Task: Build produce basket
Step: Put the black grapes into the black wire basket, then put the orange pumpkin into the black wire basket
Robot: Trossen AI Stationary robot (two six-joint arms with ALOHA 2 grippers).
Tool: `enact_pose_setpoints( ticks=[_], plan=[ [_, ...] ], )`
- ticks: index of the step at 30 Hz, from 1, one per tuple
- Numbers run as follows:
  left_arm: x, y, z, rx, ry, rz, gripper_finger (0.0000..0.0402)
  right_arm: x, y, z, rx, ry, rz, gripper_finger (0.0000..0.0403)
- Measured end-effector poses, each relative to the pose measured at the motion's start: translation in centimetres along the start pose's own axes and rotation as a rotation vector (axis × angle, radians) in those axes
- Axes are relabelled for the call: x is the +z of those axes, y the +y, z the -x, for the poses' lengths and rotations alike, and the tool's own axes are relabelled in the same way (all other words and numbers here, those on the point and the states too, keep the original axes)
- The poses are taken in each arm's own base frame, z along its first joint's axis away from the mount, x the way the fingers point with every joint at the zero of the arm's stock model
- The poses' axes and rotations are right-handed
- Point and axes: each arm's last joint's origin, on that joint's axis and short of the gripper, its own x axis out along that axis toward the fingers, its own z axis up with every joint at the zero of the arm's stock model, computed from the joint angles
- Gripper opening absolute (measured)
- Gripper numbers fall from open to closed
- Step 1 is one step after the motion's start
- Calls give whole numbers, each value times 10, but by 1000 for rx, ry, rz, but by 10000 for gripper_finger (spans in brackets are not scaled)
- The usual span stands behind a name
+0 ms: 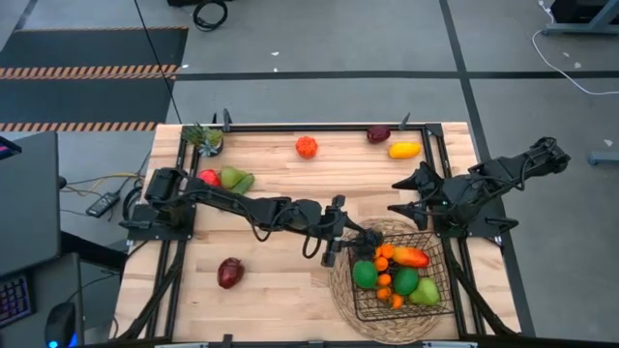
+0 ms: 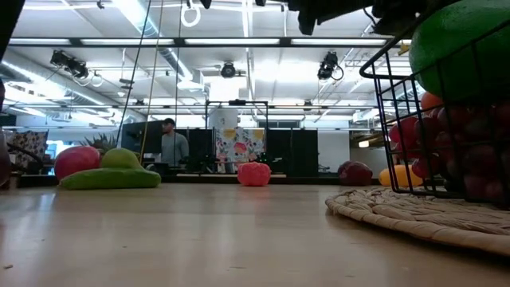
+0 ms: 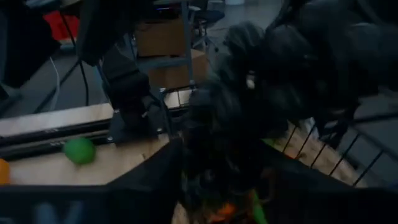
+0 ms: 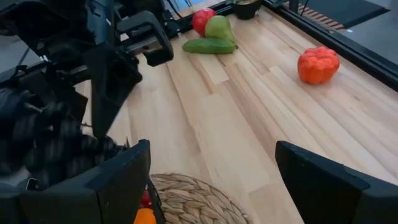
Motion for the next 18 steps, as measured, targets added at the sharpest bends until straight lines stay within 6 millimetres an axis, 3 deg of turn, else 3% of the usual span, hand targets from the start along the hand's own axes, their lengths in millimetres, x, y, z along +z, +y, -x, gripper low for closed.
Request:
enact_pose_setpoints(
  ticks=[7,13,18],
  plan=[
    [-6,-2,-4,-46,9,57,259,-1,1,-3,-7,10,6,348],
    [-5,2,-3,-37,14,58,261,-1,3,-6,-14,23,10,348],
    [10,7,9,-25,13,37,252,-3,6,-11,-14,47,20,348]
  ],
)
